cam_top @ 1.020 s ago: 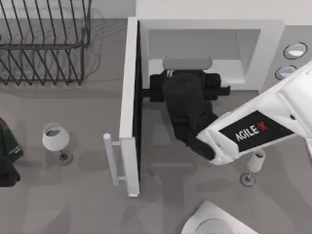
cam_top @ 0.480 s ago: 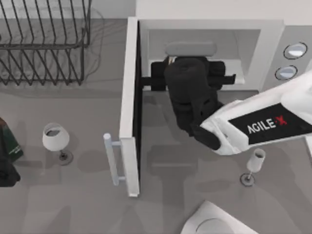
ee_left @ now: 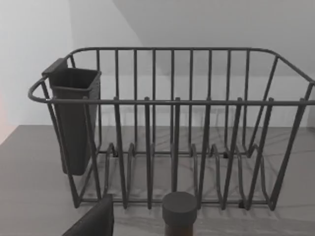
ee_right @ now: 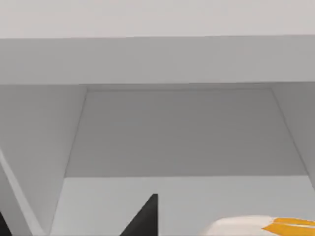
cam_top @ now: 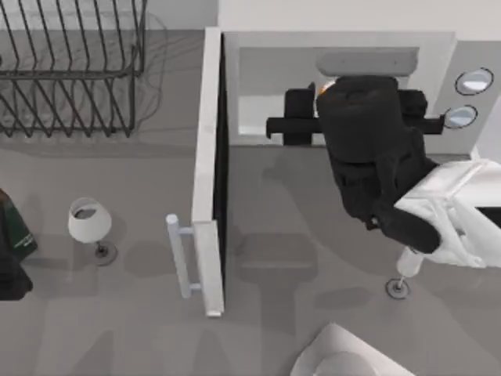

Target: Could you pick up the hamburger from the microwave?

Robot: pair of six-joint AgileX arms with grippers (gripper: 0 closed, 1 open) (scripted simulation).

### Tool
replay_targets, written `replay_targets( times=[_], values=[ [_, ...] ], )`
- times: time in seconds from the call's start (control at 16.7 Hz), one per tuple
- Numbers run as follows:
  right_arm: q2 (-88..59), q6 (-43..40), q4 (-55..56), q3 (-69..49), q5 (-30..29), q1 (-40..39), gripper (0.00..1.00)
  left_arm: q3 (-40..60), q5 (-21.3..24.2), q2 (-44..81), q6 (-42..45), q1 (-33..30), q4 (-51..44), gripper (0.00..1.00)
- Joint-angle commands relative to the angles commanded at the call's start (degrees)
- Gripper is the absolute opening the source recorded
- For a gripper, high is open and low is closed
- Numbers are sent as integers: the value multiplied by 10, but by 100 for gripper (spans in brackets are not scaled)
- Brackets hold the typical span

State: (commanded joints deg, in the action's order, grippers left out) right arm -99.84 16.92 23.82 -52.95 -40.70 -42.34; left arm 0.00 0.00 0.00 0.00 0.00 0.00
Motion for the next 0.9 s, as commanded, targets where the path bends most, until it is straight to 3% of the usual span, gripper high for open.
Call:
replay_targets(
  times=[0.36,0.9],
  values=[
    [122,25,-89,77,-7,-13,0,0,0,0,0,0,0,100],
    [95,15,-45,84,-10,-9,0,0,0,0,0,0,0,100]
  ],
)
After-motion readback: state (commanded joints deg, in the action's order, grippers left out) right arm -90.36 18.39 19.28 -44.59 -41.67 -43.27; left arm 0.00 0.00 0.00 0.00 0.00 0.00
